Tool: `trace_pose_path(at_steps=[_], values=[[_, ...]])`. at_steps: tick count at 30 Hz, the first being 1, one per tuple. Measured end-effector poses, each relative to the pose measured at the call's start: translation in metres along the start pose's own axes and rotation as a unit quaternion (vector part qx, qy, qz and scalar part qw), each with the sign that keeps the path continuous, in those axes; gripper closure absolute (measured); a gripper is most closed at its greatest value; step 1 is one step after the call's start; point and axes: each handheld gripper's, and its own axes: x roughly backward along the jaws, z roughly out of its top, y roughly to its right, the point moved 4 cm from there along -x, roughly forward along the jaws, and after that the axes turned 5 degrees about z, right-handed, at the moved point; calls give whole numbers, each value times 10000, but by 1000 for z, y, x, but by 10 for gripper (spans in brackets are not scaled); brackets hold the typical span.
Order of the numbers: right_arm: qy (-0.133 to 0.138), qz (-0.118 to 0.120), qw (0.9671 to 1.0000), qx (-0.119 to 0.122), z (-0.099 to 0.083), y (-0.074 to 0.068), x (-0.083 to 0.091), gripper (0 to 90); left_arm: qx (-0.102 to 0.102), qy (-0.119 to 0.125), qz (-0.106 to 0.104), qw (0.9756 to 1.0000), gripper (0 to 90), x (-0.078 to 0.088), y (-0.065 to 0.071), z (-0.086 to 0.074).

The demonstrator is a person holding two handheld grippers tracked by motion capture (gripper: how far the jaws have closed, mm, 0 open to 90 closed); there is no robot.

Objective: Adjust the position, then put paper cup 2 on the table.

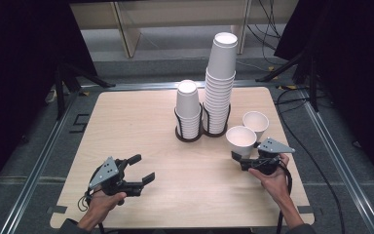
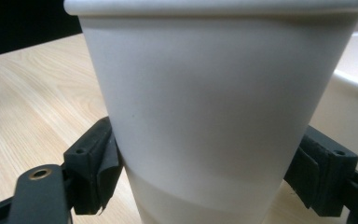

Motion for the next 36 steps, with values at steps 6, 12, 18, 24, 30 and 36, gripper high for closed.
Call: trace_pose_path(at_steps=[6,12,18,24,30,36], values=[[-124,-23,9999,16,-6,6,-2,203,-12,-44,-21,10000,146,0,0,-1],[-211,39,9998,-6,-9,5,-5,201,31,70,-40,10000,145,0,-1,0],[-412,-64,9991,110,-13,8,-8,199,14,-68,14,10000,146,1,-1,-1],[-524,-69,9984,209,-16,9,-12,194,17,-45,-11,10000,145,0,-1,-2],[-661,-76,9976,204,-20,12,-14,191,-25,-50,-48,10000,145,0,1,-1],[-828,-106,9964,135,-22,11,-12,155,-20,-70,-40,10000,145,0,0,-2]])
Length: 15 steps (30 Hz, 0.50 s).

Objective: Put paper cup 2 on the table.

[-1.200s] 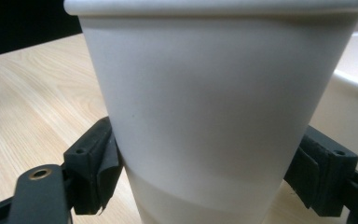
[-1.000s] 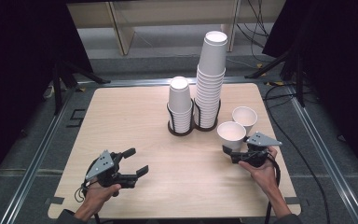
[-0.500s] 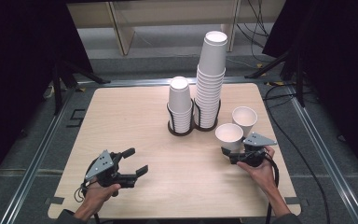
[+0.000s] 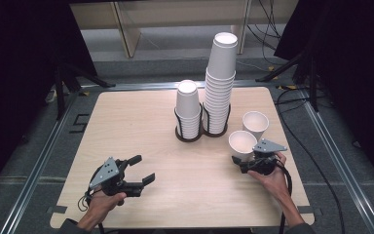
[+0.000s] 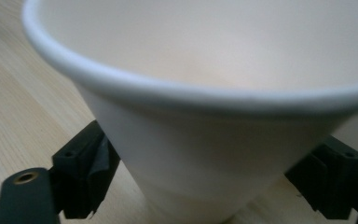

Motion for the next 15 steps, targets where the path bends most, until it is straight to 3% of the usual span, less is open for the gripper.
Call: trace_pose_path(at_steps=[2,3,4,5,6,7,10,11,12,13,15], values=[[-64,-50,9999,-73,-1,0,3,155,-5,-5,-3,10000,145,0,0,0],[-100,-42,9996,-253,-2,-3,5,155,-10,-9,-2,10000,145,0,0,0],[-112,-87,9998,-140,-2,0,6,155,-2,-10,-2,10000,145,1,0,0],[-161,-56,9994,-296,-3,-2,7,158,33,-1,-1,10000,145,1,0,0],[-73,-96,9998,-166,-4,-1,10,154,34,1,-1,10000,145,1,-1,0],[-171,-32,9995,-271,-6,-2,13,156,15,-9,-3,10000,145,1,-1,0],[-118,0,9997,-226,-7,-5,21,154,2,-2,7,10000,145,0,-2,-1],[-109,-36,9999,-94,-7,-5,25,155,21,77,-46,10000,145,-2,-2,-1],[-126,31,9998,-152,-7,-8,28,155,26,33,-14,10000,145,-1,-2,-1],[-136,-44,9998,-131,-7,-8,30,155,15,-54,36,10000,145,0,-2,-2],[-141,-108,9993,-337,-7,-11,37,155,-5,-88,51,9999,146,0,-3,-3]])
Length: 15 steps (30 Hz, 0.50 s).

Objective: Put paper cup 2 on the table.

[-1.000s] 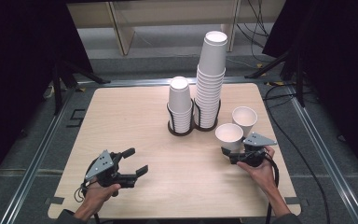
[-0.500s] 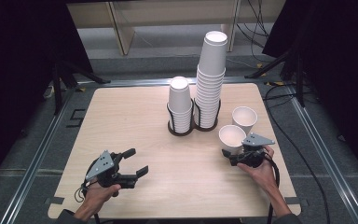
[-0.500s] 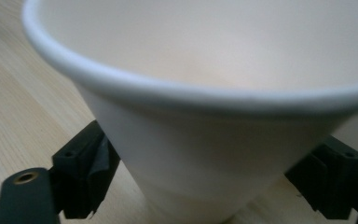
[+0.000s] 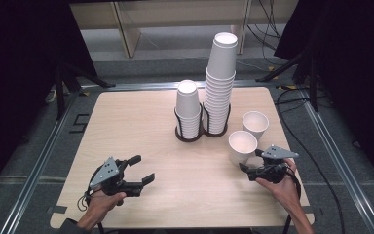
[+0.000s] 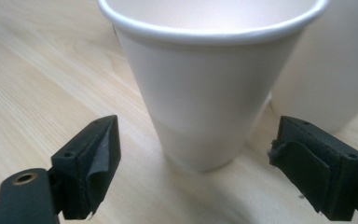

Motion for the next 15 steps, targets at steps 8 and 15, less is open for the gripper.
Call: trace_pose_path(at_steps=[8,15], values=[[384,-130,9982,-436,-2,-11,29,155,-13,-55,17,10000,145,0,-1,-2],[606,-105,9973,-396,3,-26,41,158,-61,38,-105,9999,145,-3,2,-3]])
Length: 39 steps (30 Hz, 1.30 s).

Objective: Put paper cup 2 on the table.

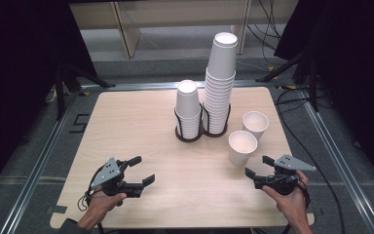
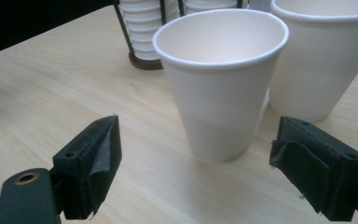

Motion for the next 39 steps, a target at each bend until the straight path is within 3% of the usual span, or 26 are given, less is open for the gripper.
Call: trace_pose_path(at_steps=[6,9,10,11,14,16,21,22,24,30,39], values=[[67,-23,10000,18,1,-14,8,158,-119,-34,-26,9999,145,0,3,0],[44,73,9999,-90,-2,-23,10,156,-150,-16,-27,9999,145,0,3,0],[19,82,9999,65,-2,-23,12,155,-179,9,-25,9998,145,0,4,0],[-19,44,10000,39,-2,-27,14,154,-210,0,-22,9998,145,0,4,0],[21,190,9998,-54,-5,-37,15,154,-330,-85,-33,9994,145,2,6,0],[-50,119,9999,85,-8,-42,17,154,-383,-75,-77,9992,144,1,9,0],[-291,245,9991,201,-17,-55,19,154,-521,4,-161,9985,145,1,14,1],[-284,299,9989,204,-18,-58,19,154,-543,120,-223,9982,145,0,14,1],[-312,356,9988,134,-21,-62,19,155,-536,55,-215,9983,145,1,15,1],[-438,408,9979,241,-27,-67,20,155,-536,-8,-185,9984,145,2,15,1],[-498,434,9977,146,-31,-68,19,155,-549,-31,-204,9983,145,1,15,0]])
